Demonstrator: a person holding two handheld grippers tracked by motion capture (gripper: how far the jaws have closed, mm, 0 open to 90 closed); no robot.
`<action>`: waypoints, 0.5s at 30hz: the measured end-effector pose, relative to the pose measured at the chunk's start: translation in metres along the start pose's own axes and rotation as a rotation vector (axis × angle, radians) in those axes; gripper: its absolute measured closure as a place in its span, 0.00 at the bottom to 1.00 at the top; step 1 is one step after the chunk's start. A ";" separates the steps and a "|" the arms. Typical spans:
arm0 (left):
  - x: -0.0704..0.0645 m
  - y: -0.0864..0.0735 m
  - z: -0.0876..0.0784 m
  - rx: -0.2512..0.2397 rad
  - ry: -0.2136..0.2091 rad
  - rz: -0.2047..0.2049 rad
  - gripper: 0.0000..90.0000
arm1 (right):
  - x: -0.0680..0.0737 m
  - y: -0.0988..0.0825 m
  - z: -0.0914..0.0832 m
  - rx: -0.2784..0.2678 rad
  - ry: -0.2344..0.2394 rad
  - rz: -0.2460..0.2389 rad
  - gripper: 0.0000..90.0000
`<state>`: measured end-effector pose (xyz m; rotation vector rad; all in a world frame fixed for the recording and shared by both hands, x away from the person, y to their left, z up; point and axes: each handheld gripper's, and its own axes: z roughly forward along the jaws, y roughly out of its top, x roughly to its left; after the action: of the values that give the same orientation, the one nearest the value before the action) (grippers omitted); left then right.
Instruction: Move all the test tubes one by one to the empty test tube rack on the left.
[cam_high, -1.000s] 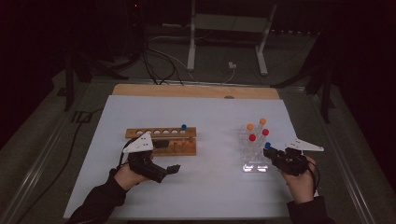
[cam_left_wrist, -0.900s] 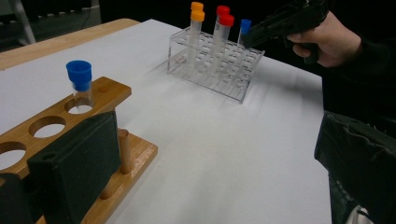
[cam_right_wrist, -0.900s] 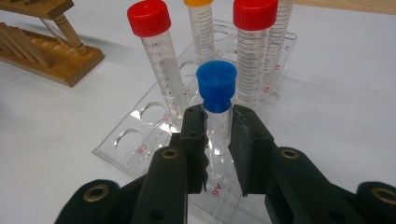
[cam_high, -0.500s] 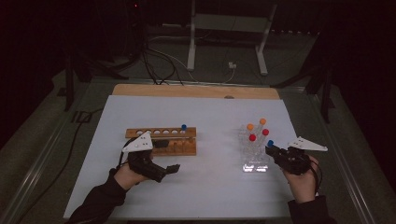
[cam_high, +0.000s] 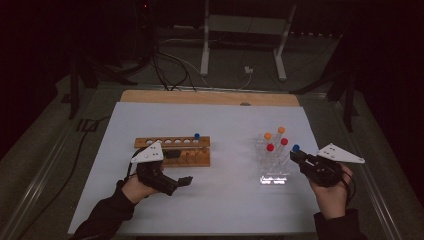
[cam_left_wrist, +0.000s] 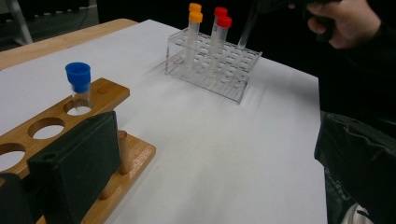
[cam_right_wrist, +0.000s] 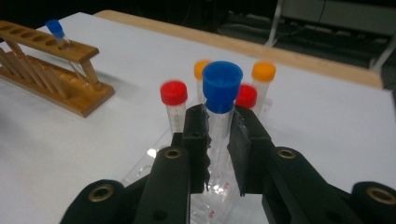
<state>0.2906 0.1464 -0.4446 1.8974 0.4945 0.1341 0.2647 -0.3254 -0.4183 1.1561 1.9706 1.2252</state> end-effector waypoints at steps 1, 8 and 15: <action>0.000 0.000 0.000 0.000 -0.002 -0.001 0.01 | 0.001 0.002 -0.002 -0.008 0.004 -0.004 0.86; -0.002 0.003 0.002 0.003 -0.011 0.002 0.01 | 0.020 0.014 -0.009 -0.052 0.073 -0.030 0.86; -0.003 0.009 0.004 -0.004 -0.026 0.009 0.01 | 0.046 0.018 0.002 -0.052 0.184 -0.049 0.86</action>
<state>0.2914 0.1389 -0.4376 1.8956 0.4675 0.1166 0.2509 -0.2801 -0.4039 0.9947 2.0741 1.3915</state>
